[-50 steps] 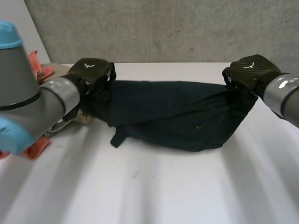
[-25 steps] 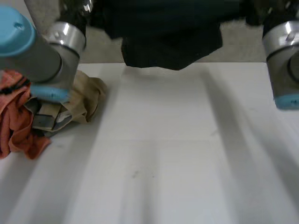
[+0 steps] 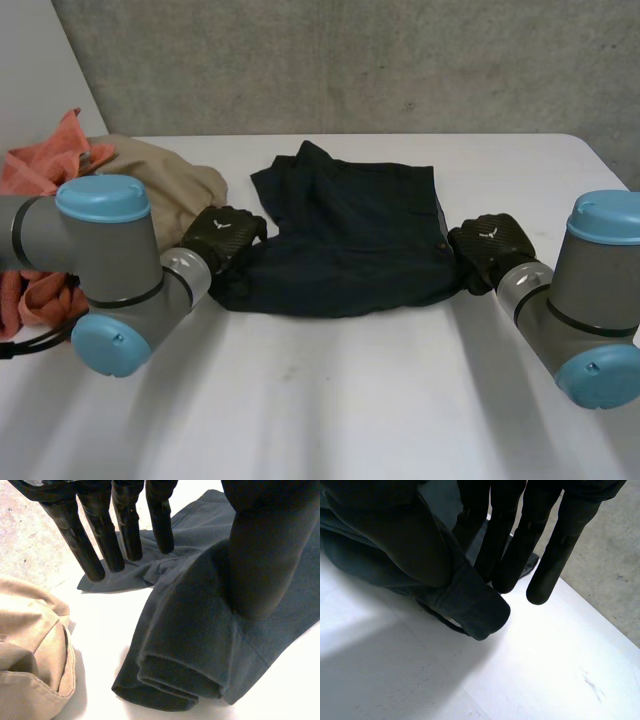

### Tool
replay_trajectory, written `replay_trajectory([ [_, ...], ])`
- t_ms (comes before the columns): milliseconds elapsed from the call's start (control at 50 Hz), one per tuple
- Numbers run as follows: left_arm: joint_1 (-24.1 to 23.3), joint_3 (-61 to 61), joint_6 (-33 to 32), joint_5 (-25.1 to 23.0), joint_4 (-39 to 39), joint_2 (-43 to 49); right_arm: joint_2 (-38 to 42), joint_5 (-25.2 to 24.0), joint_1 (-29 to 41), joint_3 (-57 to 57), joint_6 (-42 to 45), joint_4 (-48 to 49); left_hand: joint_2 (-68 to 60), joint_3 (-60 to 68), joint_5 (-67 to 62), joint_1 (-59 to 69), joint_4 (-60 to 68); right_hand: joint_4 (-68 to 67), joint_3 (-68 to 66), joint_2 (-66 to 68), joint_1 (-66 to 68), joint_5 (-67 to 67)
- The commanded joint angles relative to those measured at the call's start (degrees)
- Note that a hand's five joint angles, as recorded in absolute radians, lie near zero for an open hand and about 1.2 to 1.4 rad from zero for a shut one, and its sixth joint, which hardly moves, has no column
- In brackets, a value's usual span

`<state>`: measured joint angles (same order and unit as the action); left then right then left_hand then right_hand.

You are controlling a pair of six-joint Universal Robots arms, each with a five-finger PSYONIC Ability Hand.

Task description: Fold the laundry.

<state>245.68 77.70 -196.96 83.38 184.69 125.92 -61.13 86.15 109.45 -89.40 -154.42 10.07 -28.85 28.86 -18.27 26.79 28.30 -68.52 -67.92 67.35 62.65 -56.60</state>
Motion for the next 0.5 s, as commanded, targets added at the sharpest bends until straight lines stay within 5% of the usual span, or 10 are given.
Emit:
replay_trajectory([
  [20, -0.11, 6.13, 0.17, -0.50, -0.20, -6.82, -0.04, 1.83, -0.12, -0.07, -0.27, 1.09, -4.06, 4.05, -4.64, 6.12, 4.61, -11.48, -12.08, 12.65, 17.35, -13.40],
  [240, -0.02, 24.59, -0.70, -3.91, 4.10, -20.10, -0.31, 2.00, -0.38, 0.02, -0.36, 1.10, -29.29, 29.28, -29.88, 31.35, 29.85, -11.48, -12.08, 12.65, 17.35, -13.40],
  [400, 0.24, 22.59, -2.02, -5.16, 3.84, -13.61, -0.31, 2.00, -0.03, -0.07, -0.36, 1.09, -25.78, 25.77, -26.37, 27.84, 26.34, -11.48, -12.08, 12.65, 17.35, -13.40],
  [500, 0.15, 17.15, -5.53, -4.36, 4.01, -8.07, -0.31, 2.00, 0.06, -0.07, -0.36, 1.18, -7.12, 7.11, -7.70, 9.18, 7.67, -11.48, -12.08, 12.65, 17.35, -13.40],
])
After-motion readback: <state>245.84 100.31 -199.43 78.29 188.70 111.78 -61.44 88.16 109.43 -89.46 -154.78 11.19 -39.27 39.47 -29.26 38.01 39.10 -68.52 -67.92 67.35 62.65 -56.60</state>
